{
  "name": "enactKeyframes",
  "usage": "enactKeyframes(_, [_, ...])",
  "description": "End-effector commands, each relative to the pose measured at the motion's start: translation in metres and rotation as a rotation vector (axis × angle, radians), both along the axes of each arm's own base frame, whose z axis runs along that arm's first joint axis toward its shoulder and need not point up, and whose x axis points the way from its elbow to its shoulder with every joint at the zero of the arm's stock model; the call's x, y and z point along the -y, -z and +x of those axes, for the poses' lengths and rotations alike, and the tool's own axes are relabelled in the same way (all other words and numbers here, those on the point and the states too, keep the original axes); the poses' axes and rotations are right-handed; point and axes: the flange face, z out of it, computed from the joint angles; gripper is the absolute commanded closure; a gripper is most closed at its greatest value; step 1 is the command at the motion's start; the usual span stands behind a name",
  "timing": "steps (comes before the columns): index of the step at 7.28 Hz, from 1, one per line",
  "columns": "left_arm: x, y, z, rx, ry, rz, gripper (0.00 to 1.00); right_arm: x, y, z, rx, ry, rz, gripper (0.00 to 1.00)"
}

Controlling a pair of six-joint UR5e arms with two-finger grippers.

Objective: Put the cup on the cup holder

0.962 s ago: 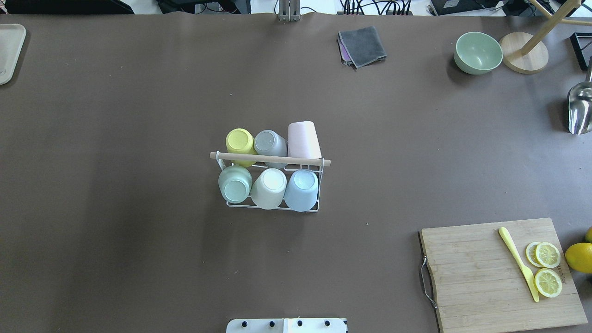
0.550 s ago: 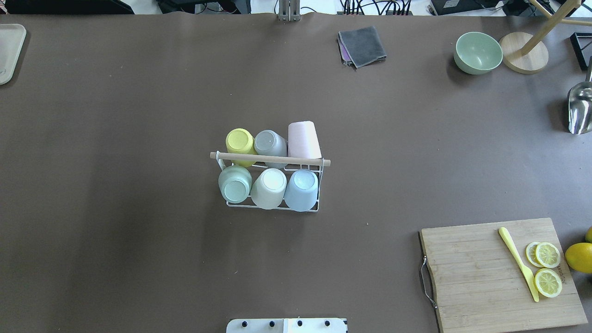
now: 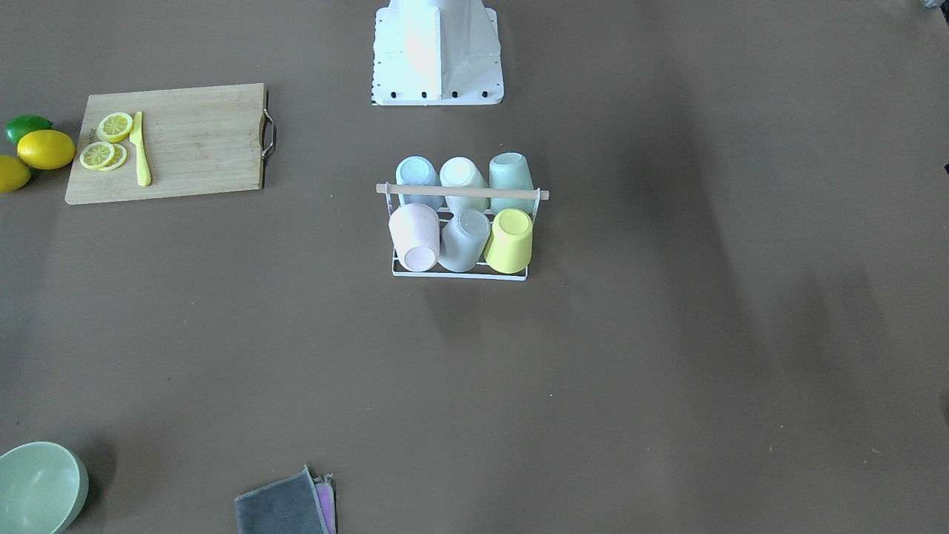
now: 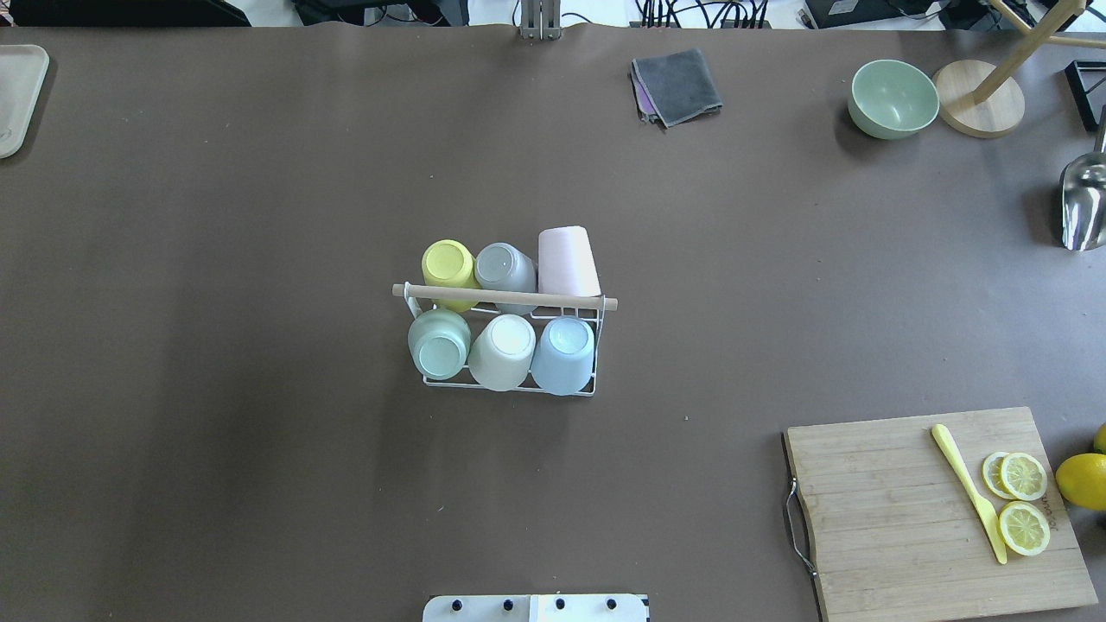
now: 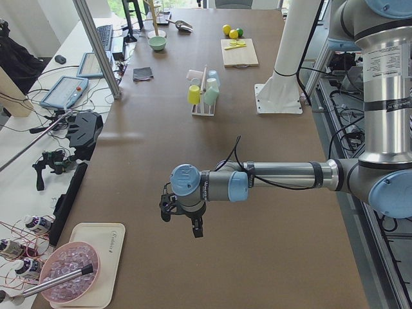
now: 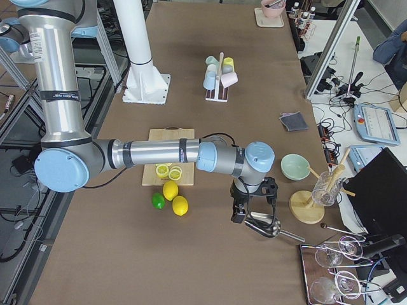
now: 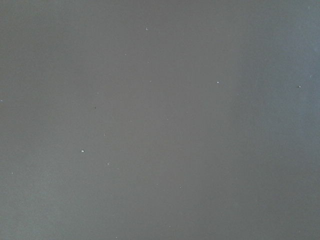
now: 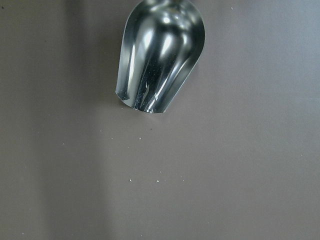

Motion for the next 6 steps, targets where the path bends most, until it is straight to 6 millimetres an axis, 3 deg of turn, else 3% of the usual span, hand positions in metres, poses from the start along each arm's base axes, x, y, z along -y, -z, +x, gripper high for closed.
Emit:
enactKeyframes(1, [0.000, 0.000, -0.002, 0.000, 0.005, 0.000, 0.02, -0.001, -0.001, 0.000, 0.001, 0.000, -0.002, 0.00])
enactKeyframes(6, [-0.003, -0.003, -0.012, -0.002, 0.001, 0.024, 0.02, -0.002, -0.001, 0.000, 0.002, 0.000, -0.002, 0.00])
